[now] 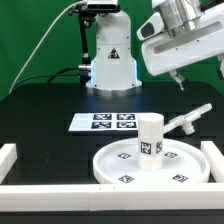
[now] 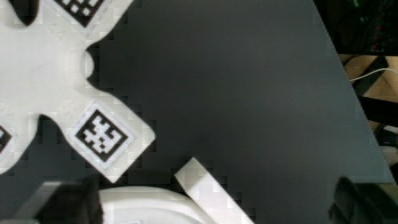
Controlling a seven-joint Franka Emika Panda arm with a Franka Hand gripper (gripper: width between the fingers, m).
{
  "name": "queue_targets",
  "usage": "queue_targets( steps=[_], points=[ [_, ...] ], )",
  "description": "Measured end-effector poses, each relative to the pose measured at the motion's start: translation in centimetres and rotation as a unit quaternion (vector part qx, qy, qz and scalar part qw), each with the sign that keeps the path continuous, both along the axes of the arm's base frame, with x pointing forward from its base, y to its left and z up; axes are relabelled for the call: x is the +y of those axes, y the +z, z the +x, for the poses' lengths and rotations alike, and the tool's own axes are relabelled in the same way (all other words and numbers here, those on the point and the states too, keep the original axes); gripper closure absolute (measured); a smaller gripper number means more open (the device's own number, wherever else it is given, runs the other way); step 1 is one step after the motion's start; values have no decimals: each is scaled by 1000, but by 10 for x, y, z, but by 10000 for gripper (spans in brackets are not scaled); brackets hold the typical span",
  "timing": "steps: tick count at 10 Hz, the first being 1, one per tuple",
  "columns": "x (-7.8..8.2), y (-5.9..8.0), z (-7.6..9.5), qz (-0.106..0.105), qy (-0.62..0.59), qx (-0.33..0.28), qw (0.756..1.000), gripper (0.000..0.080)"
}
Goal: Assemble round table
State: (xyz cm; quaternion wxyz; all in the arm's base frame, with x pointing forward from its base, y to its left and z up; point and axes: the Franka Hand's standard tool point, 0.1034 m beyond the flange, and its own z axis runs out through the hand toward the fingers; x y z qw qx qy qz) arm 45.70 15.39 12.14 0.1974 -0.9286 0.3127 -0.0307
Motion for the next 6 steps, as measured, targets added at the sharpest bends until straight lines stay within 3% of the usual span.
queue_targets(
  steps=[2,3,4,6],
  points=[
    [-4,-2,0,-2,38,-8,999,151],
    [-21,-5,7,-3,80,-21,997,151],
    [-36,-28,16,-8,115,-43,992,151],
    [-40,-57,37,-15,166,-66,984,151]
  ],
)
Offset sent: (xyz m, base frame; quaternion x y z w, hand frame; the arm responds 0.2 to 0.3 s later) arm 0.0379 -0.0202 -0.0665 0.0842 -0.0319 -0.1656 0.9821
